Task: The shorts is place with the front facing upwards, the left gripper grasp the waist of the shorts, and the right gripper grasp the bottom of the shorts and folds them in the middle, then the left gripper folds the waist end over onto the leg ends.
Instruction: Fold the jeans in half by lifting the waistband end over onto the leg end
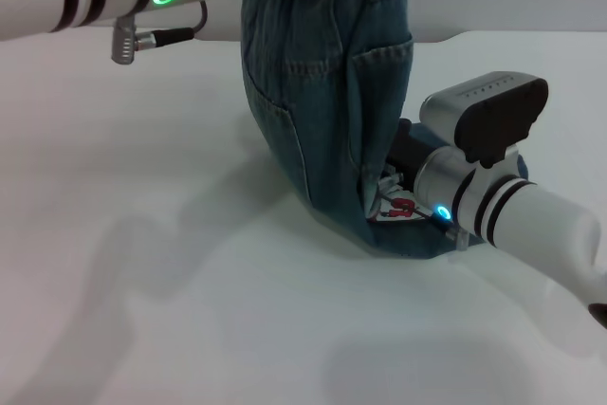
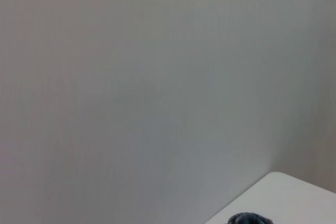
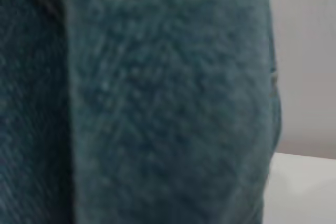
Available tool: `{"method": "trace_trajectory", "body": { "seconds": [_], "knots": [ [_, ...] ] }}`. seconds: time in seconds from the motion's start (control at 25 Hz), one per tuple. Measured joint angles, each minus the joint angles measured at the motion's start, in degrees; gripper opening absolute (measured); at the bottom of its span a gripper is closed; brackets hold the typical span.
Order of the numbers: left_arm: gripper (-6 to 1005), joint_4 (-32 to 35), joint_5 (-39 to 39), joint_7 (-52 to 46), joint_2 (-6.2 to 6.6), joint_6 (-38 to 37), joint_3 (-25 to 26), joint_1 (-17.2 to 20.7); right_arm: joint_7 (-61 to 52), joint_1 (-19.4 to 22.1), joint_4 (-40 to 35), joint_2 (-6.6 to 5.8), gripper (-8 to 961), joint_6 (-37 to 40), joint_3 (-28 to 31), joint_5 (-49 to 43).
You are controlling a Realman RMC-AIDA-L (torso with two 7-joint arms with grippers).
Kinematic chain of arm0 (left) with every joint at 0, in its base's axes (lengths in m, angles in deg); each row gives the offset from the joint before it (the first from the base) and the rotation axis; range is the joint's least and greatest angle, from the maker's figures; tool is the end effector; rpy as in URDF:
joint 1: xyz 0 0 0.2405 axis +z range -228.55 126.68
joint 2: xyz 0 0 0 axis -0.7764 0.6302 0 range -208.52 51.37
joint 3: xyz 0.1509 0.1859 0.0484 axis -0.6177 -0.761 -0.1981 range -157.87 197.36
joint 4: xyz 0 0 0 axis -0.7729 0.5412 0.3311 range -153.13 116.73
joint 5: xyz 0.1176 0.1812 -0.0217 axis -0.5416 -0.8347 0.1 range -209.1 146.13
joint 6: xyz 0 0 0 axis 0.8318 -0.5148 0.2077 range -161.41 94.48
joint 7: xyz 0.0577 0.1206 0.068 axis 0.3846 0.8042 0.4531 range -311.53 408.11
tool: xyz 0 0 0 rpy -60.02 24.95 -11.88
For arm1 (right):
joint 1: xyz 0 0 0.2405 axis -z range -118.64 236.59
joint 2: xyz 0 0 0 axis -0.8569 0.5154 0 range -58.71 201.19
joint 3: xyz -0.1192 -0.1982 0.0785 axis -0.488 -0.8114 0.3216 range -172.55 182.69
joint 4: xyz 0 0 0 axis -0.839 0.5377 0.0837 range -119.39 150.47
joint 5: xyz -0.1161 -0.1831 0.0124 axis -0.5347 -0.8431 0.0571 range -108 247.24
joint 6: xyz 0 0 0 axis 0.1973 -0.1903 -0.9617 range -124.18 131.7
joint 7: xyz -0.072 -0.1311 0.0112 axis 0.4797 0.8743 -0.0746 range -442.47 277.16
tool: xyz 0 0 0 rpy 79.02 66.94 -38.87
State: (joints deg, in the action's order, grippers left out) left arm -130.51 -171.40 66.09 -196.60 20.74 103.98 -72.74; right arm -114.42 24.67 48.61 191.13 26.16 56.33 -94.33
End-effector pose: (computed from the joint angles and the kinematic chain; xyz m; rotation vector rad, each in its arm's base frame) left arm -0.0137 0.3371 0.0427 -2.3535 -0.4545 -0.5159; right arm 0.1990 0.3746 -0.1345 -2.2038 0.8397 0.5839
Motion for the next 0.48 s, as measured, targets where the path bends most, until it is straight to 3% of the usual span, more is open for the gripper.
{"method": "trace_trajectory", "body": {
  "seconds": [0.48],
  "knots": [
    [142, 0.1, 1.8, 1.0, -0.03, -0.6, -0.9, 0.8, 0.7, -0.4, -3.7, 0.0, -2, 1.0, 1.1, 2.4]
  ]
}}
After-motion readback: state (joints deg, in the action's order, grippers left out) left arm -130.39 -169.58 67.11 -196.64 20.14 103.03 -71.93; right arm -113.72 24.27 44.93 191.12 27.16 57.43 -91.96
